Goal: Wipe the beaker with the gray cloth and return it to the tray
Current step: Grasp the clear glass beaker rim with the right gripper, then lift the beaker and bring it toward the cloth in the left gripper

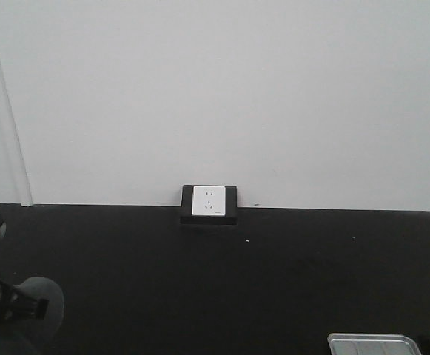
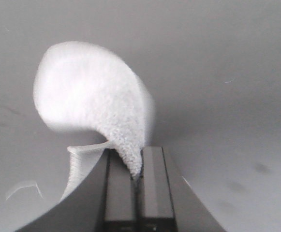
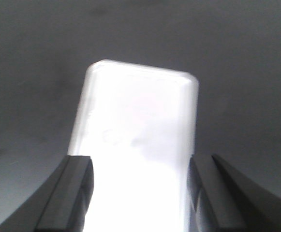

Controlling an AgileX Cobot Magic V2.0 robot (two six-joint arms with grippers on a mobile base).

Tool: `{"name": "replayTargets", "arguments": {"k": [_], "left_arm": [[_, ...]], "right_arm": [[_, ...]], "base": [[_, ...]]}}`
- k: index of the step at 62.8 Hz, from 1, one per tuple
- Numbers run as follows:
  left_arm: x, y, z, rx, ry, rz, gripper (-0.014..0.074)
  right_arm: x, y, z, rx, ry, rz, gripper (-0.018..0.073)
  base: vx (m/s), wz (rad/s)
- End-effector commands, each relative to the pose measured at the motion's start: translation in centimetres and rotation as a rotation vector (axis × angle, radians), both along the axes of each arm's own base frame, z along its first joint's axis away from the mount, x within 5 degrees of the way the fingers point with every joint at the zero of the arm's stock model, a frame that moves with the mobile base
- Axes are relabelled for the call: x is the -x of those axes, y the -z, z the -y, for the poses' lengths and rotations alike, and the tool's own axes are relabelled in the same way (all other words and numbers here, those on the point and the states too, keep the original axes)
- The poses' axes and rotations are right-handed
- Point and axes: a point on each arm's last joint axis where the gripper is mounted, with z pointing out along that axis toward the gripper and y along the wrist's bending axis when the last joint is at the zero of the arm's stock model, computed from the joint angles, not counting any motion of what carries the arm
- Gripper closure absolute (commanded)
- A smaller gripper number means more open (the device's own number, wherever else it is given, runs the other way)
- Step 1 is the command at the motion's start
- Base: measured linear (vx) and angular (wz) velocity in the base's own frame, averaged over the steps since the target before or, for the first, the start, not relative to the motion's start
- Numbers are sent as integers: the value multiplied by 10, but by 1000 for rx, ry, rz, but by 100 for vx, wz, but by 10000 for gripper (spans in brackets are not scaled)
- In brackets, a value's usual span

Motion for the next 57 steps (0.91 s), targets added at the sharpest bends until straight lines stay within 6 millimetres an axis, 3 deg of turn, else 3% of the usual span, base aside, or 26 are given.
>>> {"name": "replayTargets", "arguments": {"k": [1, 13, 24, 38, 57], "left_arm": [[16, -19, 1, 32, -10, 125, 599], [36, -16, -1, 26, -9, 143, 599], [39, -20, -2, 27, -9, 162, 598], [39, -20, -2, 27, -10, 163, 596], [39, -20, -2, 27, -10, 164, 596]], "right_arm": [[-25, -9, -2, -15, -27, -25, 84], [-62, 3, 0, -3, -45, -182, 85], [-88, 22, 0, -5, -50, -259, 85], [-98, 52, 0, -6, -62, -392, 85], [-111, 80, 2, 9, -59, -439, 96]], "base": [[0, 0], [0, 0], [0, 0], [0, 0], [0, 0]]}}
